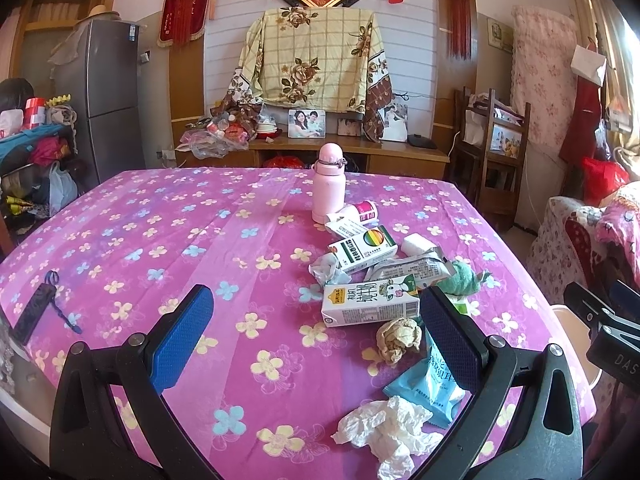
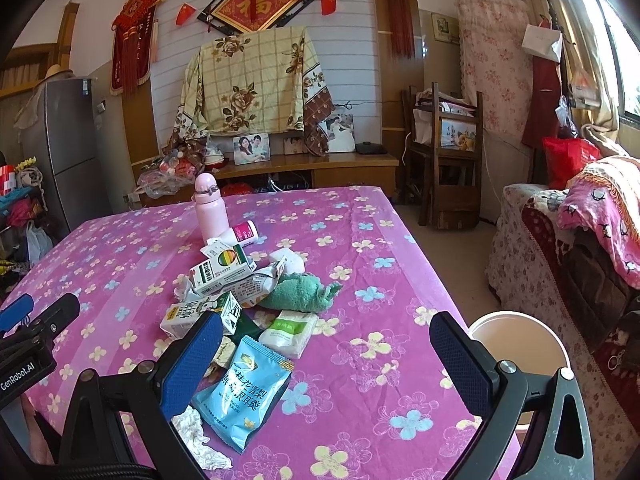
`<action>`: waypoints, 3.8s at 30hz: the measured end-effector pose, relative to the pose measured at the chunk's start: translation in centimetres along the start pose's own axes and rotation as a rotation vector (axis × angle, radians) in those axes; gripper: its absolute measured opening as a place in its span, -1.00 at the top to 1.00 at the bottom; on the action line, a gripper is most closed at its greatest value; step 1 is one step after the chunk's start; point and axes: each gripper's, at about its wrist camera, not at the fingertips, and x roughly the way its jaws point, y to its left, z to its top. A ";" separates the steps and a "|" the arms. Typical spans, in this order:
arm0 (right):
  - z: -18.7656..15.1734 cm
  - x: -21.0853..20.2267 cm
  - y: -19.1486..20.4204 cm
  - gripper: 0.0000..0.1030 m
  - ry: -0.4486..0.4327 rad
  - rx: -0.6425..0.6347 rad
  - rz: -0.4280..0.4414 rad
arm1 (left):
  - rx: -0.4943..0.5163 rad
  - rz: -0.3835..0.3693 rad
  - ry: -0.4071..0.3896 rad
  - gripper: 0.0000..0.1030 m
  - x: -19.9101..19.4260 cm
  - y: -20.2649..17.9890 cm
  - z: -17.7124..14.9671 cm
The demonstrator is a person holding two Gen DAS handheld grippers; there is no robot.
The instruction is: Collect trash
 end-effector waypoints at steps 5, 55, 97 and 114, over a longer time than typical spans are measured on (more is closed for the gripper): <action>-0.3 0.2 0.0 -0.99 0.005 -0.001 -0.001 | 0.000 -0.001 0.001 -0.99 0.0 -0.1 -0.2; -7.8 14.0 6.3 -0.27 0.472 0.043 0.252 | 0.144 -0.309 0.457 0.66 8.2 1.2 -8.0; -7.7 9.3 -33.9 -0.49 0.367 0.297 -0.293 | 0.334 -0.799 0.598 0.21 12.7 -38.4 -6.2; -8.5 9.1 -29.2 -0.55 0.377 0.287 -0.224 | 0.312 -0.587 0.530 -0.06 13.0 -32.1 -6.4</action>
